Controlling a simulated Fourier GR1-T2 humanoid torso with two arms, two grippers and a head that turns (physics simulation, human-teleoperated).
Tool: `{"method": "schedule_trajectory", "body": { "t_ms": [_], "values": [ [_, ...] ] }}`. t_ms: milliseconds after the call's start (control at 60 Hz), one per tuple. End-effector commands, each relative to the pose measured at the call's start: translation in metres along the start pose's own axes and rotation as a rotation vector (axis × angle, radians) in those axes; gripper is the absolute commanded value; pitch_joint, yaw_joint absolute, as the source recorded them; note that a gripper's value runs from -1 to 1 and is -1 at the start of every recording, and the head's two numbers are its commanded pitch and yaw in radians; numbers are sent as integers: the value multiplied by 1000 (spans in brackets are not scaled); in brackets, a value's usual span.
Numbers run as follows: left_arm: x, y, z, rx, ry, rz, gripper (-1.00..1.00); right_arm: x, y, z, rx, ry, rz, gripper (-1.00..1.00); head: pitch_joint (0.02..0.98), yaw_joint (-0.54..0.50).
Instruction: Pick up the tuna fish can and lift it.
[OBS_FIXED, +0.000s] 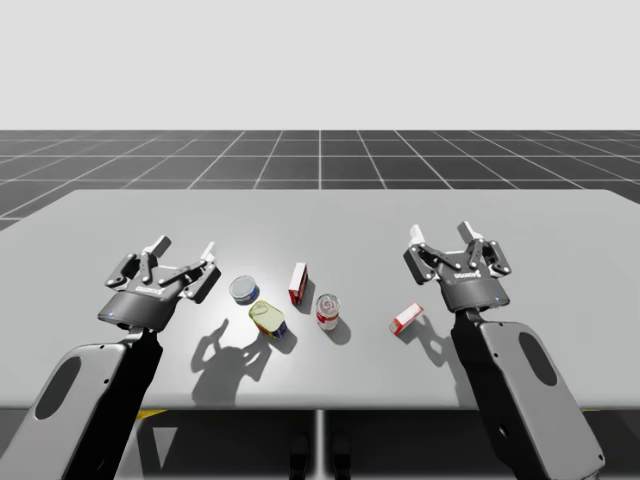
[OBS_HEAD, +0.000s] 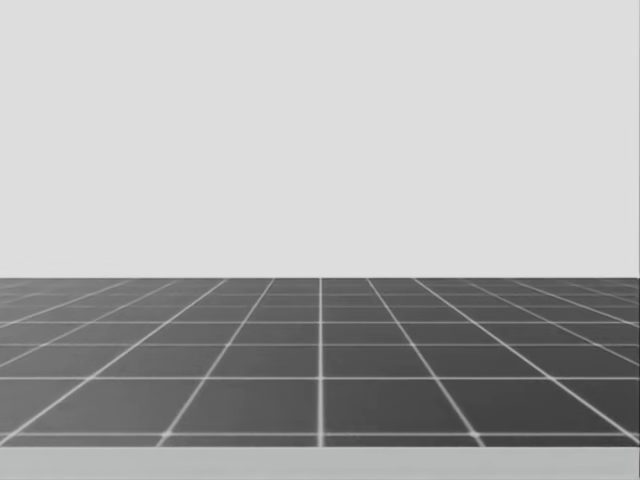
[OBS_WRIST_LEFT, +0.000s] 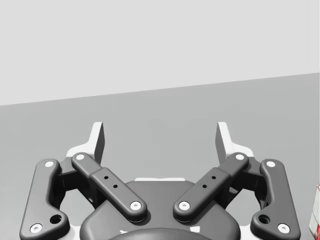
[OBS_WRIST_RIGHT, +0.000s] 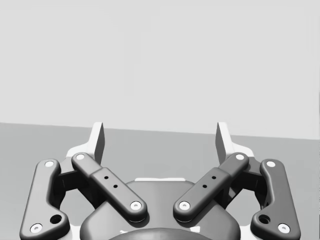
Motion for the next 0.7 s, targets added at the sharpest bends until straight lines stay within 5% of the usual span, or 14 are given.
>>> {"method": "schedule_trajectory", "body": {
  "t_ms": [17, 50, 133, 283, 700],
  "values": [
    [0, 0, 0, 1, 1, 1, -1000, 0, 1, 4, -10, 2, -16, -1000, 64, 0],
    [0, 0, 0, 1, 1, 1, -1000, 0, 1, 4, 1, 2, -8, -1000, 67, -1],
    [0, 0, 0, 2, 1, 2, -1000, 1, 0, 1, 27, 27, -46, -1000, 84, -2],
    [0, 1, 0, 4, 4, 2, -1000, -1, 0, 0, 37, 42, -38, -1000, 169, -5],
    [-1, 2, -1, 6, 9, -3, -1000, -1, -1, -2, 26, 48, -30, -1000, 571, 83]
  ]
}}
